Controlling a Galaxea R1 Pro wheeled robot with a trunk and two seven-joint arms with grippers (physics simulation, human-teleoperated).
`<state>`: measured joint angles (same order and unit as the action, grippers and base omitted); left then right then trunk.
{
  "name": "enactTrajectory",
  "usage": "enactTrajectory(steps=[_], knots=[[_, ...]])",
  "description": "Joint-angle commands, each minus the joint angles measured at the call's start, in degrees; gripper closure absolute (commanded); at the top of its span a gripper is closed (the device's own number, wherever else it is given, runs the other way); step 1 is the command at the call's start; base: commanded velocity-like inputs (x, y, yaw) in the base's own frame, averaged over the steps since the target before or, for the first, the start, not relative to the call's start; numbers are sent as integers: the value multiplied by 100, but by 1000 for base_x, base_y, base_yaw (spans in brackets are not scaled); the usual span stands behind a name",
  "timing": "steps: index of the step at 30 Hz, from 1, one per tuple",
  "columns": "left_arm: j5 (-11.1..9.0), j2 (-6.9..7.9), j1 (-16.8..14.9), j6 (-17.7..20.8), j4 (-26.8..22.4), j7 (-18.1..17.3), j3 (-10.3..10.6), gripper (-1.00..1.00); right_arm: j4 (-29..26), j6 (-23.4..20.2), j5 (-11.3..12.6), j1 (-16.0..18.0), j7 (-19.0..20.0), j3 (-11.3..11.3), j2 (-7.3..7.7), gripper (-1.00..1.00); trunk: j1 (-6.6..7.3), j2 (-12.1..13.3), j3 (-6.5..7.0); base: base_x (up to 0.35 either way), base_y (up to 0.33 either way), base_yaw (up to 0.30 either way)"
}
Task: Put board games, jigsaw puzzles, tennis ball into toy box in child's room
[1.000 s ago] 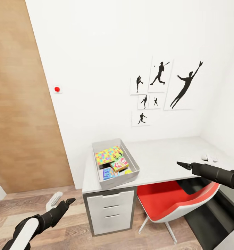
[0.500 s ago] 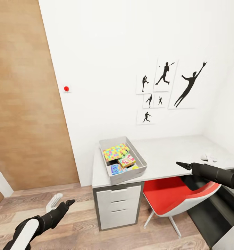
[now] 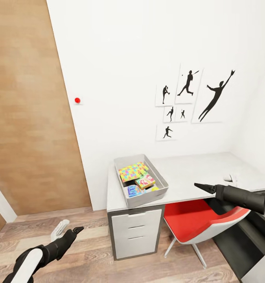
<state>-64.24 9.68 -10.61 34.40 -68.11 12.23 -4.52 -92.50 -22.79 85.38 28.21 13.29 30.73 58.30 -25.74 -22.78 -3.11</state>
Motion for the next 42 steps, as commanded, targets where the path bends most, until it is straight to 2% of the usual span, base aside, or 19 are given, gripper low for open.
enactTrajectory(steps=[1, 10, 27, 42], knots=[[-61, 0, -3, 23, -3, 51, -11, -100, 4, -11, 38, 19, 61, 23, 5, -100, -4, -14, -14, -4, 7, 0], [-66, -1, -3, 23, 22, 51, -29, -100, 4, -17, 30, 18, 240, 42, -13, -100, -4, -14, -14, -59, 103, 0], [-84, 0, -3, 24, 27, 47, -38, -100, 4, -18, -65, 18, 253, 39, -19, -100, -4, -14, -14, -129, 260, 0], [-89, -1, -3, 23, 26, 27, -233, -100, 4, -17, -144, 18, 253, 45, -26, -100, -4, -14, -14, -57, 300, 0]])
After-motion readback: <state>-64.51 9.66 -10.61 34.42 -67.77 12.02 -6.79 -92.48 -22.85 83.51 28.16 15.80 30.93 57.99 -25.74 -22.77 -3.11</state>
